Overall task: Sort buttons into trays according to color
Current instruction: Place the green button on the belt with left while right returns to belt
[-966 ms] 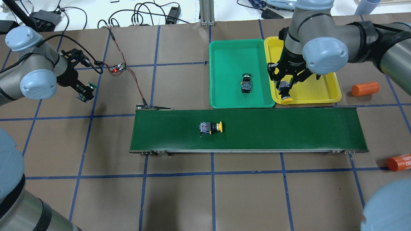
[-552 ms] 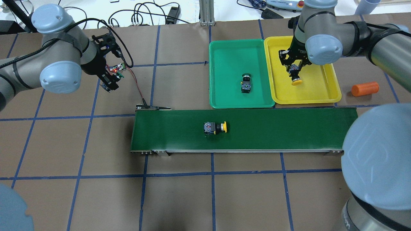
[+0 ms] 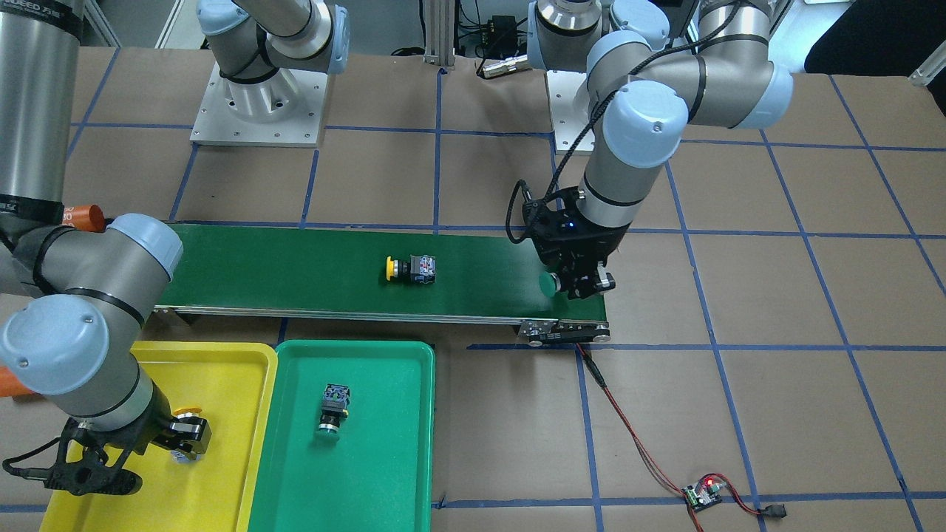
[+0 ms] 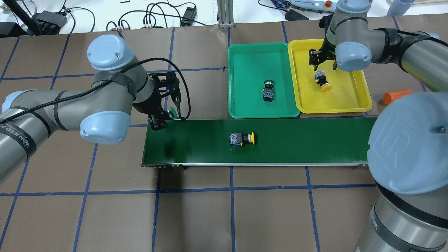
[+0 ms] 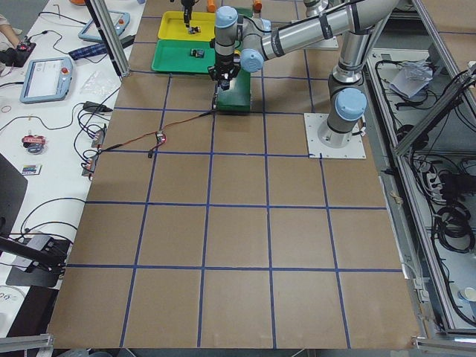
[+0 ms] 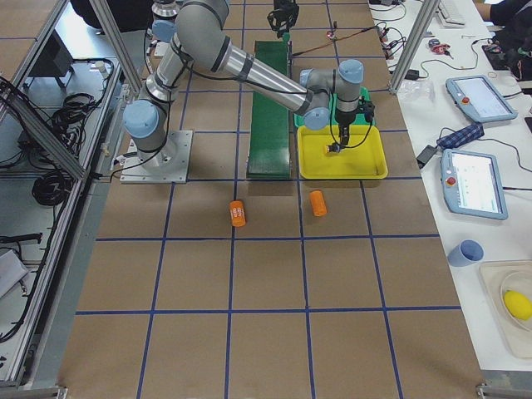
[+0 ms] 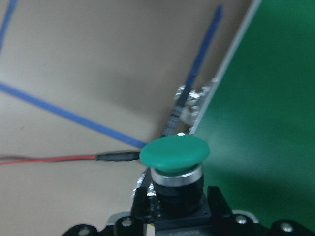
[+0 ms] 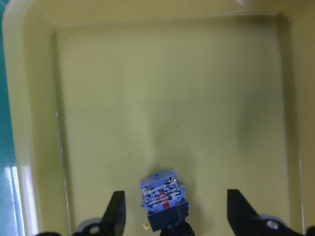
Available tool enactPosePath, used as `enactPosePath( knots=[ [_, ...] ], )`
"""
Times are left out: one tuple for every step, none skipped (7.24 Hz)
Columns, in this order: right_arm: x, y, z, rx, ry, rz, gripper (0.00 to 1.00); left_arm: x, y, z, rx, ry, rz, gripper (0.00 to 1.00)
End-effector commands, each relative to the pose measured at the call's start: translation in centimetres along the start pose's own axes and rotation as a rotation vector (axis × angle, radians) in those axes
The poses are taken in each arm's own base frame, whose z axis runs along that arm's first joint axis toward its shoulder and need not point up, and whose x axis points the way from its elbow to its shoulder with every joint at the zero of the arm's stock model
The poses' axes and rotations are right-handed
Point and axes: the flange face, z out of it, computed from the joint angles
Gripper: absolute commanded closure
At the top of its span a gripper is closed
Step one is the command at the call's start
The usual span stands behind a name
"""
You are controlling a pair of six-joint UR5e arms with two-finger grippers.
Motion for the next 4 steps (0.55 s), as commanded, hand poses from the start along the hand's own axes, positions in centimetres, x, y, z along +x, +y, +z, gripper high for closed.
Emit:
enactPosePath(
  knots=[
    [-0.5, 2.9, -4.5, -0.003, -0.008, 0.103, 0.00, 4.7, -3.7, 1.2, -0.012, 0.030, 0.178, 1.00],
    [-0.5, 6.4, -6.9, -0.052, -0.006, 0.224, 0.00, 5.7, -4.1, 3.6, -0.014, 0.033, 0.196, 1.00],
    [-0.5, 9.9, -9.1, -0.087, 0.005, 0.363, 0.00, 5.8, -4.0, 4.9, 0.005, -0.019, 0.200, 1.00],
    [-0.7, 12.6, -10.7, -0.083, 0.010, 0.509, 0.00, 6.3, -3.7, 4.9, 0.005, -0.037, 0.185, 0.01]
  ],
)
